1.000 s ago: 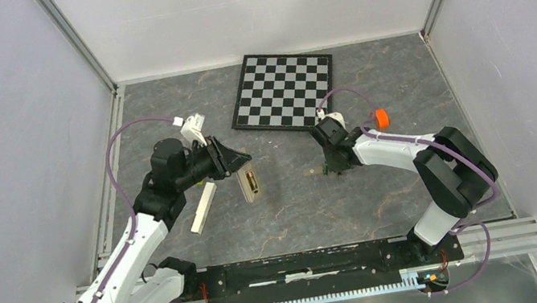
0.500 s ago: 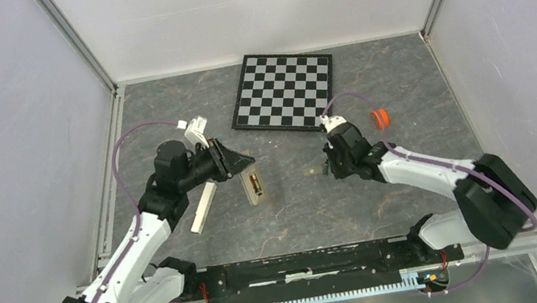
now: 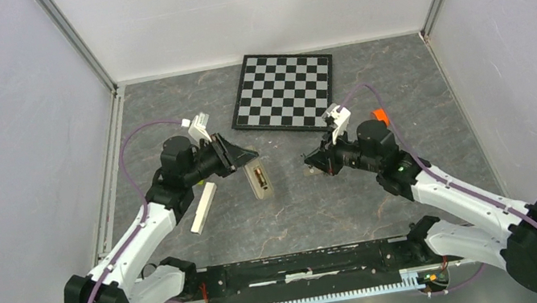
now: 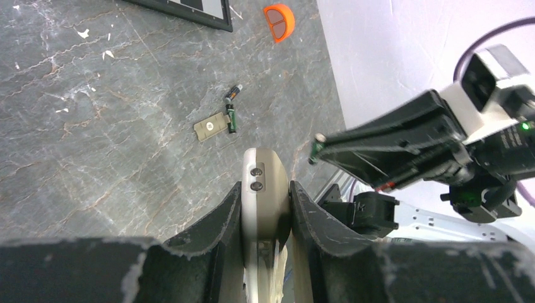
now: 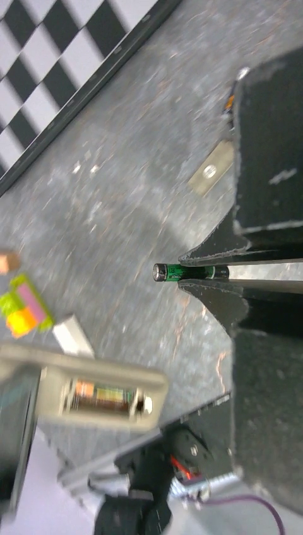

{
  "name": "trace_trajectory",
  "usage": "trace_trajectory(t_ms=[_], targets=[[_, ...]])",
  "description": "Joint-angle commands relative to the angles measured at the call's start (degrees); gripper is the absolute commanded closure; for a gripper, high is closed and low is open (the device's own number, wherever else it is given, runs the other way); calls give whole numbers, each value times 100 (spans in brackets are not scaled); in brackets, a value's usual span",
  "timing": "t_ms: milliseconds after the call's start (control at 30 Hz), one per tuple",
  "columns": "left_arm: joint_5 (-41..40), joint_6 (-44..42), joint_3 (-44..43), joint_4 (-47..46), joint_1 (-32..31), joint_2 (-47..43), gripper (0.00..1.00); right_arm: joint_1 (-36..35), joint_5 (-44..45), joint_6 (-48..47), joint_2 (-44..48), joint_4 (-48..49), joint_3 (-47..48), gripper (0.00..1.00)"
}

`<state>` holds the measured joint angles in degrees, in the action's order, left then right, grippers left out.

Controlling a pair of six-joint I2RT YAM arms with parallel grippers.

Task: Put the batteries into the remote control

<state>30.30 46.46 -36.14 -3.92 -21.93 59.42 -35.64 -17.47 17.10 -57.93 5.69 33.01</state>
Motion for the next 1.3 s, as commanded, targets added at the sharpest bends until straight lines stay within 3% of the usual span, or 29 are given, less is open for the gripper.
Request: trace_trajectory(t_ms=[0, 200, 433, 767, 1267], targets=[[97, 488, 26, -775, -23, 107, 98, -95, -1203, -57, 268, 784, 111, 89], [-74, 861, 205, -1707, -259, 297, 98, -240, -1438, 236, 310, 1024, 178, 88], [-881, 1071, 308, -2449, -818, 542, 98, -357, -970, 947, -39, 788, 417, 88], [-1088, 1247, 221, -2750, -1079, 954, 98, -464, -612, 1453, -335, 499, 629, 88], [-1142, 1375, 268, -2801, -1087, 843, 98, -674, -338, 1538, -839, -117, 1066, 86]])
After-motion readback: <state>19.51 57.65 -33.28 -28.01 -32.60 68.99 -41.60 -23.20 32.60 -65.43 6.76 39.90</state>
